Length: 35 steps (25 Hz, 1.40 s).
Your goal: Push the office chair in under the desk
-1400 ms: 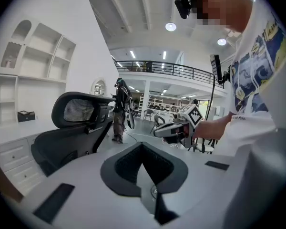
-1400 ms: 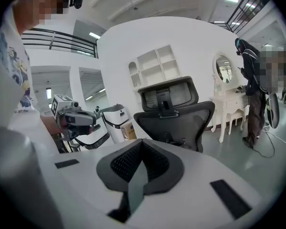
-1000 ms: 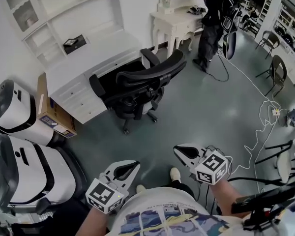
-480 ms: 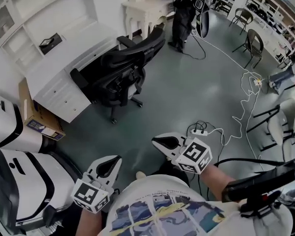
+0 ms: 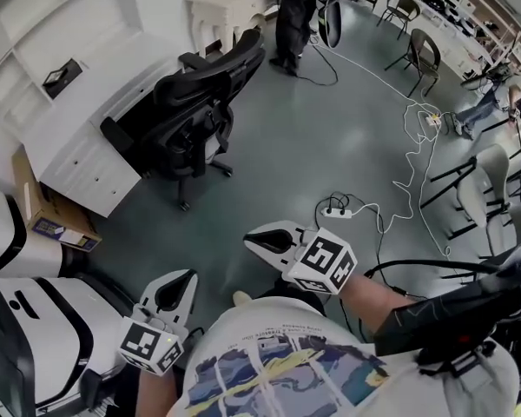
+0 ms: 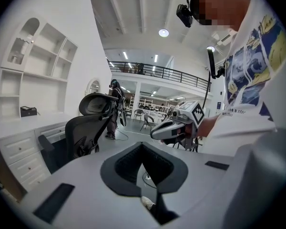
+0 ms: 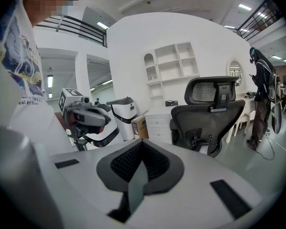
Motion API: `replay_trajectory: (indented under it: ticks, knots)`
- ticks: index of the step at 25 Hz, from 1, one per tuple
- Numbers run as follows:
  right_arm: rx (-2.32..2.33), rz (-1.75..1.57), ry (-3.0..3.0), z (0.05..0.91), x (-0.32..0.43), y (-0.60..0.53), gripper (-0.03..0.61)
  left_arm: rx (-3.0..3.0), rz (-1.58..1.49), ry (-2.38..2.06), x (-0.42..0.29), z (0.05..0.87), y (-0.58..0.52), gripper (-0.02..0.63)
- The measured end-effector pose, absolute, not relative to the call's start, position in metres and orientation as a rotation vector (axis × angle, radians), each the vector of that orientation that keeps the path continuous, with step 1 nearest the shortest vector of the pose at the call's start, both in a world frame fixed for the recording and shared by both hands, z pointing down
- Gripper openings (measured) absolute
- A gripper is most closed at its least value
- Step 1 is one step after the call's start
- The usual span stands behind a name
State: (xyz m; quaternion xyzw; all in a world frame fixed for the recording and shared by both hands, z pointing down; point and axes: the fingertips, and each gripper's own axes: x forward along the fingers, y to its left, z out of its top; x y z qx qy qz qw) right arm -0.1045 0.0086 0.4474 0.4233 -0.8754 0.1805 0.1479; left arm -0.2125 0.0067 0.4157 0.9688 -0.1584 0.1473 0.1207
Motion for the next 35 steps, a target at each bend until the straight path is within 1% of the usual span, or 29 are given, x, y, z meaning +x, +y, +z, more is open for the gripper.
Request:
replay_trajectory:
  ticks: [28,35]
  knots:
    - [1.166,0.522,-2.492,0.455,-0.123,0.009,0.025,2.814,0.496,-0.387,-0.217,0.443,0.008,0.012]
    - [1.174,0.550,-2.473,0.461,-0.114,0.004,0.025,2.803,0.509,-0.348,-0.205,0.451,-0.002,0.012]
